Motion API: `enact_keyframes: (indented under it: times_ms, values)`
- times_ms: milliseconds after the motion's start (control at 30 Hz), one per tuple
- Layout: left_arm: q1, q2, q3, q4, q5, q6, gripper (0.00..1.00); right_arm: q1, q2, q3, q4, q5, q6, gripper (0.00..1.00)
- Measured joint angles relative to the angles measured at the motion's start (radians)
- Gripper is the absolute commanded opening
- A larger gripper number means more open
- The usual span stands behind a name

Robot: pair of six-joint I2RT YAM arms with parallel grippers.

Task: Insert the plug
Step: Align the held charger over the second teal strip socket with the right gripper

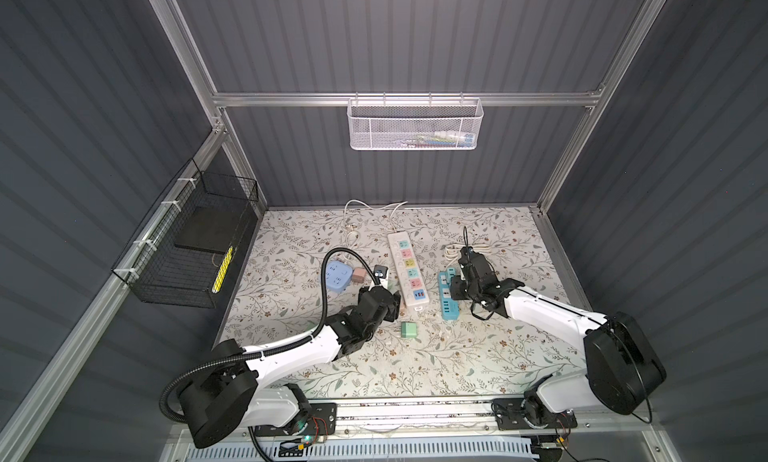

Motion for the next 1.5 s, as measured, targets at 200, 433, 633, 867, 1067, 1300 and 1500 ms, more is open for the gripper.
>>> enact_keyframes:
  times_ms: [200,433,633,867,1067,1300,1500]
  values:
    - [0.0,0.0,0.0,0.0,0.0,0.0,0.7,0.01,0.004,0.003,-0.004,0.015,0.008,0.22]
    - [0.0,0.0,0.0,-0.002,0.0,0.005,0.71,0.066,0.068,0.056,-0.048,0.122,0.023,0.22]
    - [0.0,0.0,0.0,-0.003,0.0,0.008,0.71,0.077,0.073,0.056,-0.047,0.154,0.06,0.22]
    - [0.0,0.0,0.0,-0.003,-0.008,0.008,0.72,0.101,0.094,0.056,-0.038,0.196,0.079,0.21]
    - [0.001,0.0,0.0,-0.003,-0.008,0.008,0.72,0.112,0.111,0.053,-0.022,0.216,0.08,0.21]
    - [0.001,0.0,-0.001,-0.003,-0.008,0.008,0.72,0.111,0.116,0.032,0.042,0.219,0.09,0.23]
    - [0.001,0.0,-0.001,-0.003,-0.008,0.008,0.73,0.107,0.109,0.039,0.021,0.188,0.089,0.38]
